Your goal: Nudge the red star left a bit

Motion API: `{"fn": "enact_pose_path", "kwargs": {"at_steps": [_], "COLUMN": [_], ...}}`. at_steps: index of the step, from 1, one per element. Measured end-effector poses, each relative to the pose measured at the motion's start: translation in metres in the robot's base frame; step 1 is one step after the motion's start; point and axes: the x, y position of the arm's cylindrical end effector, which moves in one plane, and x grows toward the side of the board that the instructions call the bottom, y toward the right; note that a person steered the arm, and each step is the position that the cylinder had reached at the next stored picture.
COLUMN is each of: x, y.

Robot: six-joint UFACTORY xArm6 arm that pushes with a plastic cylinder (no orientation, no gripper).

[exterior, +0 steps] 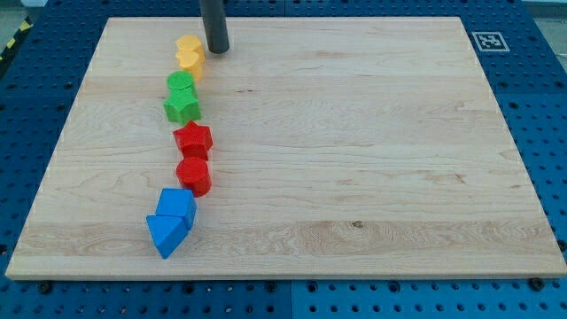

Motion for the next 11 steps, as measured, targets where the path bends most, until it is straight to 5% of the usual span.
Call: {"fn": "enact_pose_path", "kwargs": {"at_steps": [1,4,11], "x": [0.007,0.207,0.208], "y": [0.061,0.074,0.017]}}
